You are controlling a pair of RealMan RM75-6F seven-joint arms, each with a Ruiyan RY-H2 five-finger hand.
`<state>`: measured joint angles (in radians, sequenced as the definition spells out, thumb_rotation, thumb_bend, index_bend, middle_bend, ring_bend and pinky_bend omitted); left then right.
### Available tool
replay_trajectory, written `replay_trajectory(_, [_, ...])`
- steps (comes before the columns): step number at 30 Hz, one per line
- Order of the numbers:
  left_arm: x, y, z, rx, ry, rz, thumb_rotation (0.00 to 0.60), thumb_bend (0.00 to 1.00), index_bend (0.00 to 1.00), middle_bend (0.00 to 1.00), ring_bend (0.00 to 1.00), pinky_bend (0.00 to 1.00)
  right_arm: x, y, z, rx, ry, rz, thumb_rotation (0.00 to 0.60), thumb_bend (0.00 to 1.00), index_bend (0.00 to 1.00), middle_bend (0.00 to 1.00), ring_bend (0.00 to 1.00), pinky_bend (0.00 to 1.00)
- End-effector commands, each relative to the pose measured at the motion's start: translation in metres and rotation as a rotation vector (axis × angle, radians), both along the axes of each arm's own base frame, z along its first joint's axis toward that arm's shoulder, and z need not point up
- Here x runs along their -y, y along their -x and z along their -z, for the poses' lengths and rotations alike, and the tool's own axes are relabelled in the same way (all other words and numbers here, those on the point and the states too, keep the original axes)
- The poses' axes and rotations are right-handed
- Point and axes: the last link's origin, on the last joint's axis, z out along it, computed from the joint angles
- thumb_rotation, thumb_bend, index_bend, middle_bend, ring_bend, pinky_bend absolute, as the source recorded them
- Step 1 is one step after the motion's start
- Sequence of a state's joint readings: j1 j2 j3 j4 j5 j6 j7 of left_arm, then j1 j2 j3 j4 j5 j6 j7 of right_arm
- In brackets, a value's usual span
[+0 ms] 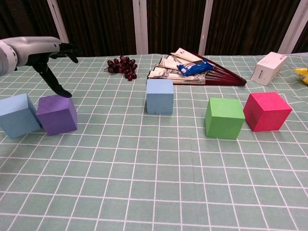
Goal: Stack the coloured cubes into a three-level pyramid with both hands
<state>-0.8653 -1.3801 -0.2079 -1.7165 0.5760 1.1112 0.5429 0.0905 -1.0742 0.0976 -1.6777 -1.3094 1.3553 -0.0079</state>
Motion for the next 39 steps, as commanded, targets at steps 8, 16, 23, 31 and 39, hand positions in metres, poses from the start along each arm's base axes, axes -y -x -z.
replay_trajectory(8, [0.018,0.026,0.001,-0.040,0.005,-0.101,0.600,0.17,0.00,0.08,0.02,0.02,0.000,0.000,0.000,0.004,-0.006,-0.001,0.600,0.22,0.00,0.00,0.00,0.00])
replay_trajectory(16, [0.023,0.030,0.005,-0.037,0.026,-0.114,0.600,0.17,0.00,0.07,0.02,0.02,-0.001,0.000,0.000,0.008,-0.009,-0.003,0.600,0.22,0.00,0.00,0.00,0.00])
replay_trajectory(23, [0.022,0.032,0.011,-0.040,0.021,-0.128,0.600,0.17,0.00,0.12,0.02,0.02,-0.001,0.000,-0.001,0.012,-0.010,-0.002,0.600,0.22,0.00,0.00,0.00,0.00])
replay_trajectory(31, [0.021,0.039,0.015,-0.051,0.011,-0.159,0.600,0.17,0.00,0.23,0.02,0.02,-0.002,-0.001,-0.001,0.013,-0.012,-0.002,0.600,0.22,0.00,0.00,0.00,0.00])
replay_trajectory(39, [0.017,0.041,0.021,-0.038,0.005,-0.174,0.600,0.26,0.00,0.32,0.03,0.02,-0.002,-0.001,0.000,0.015,-0.013,0.000,0.600,0.22,0.00,0.00,0.00,0.00])
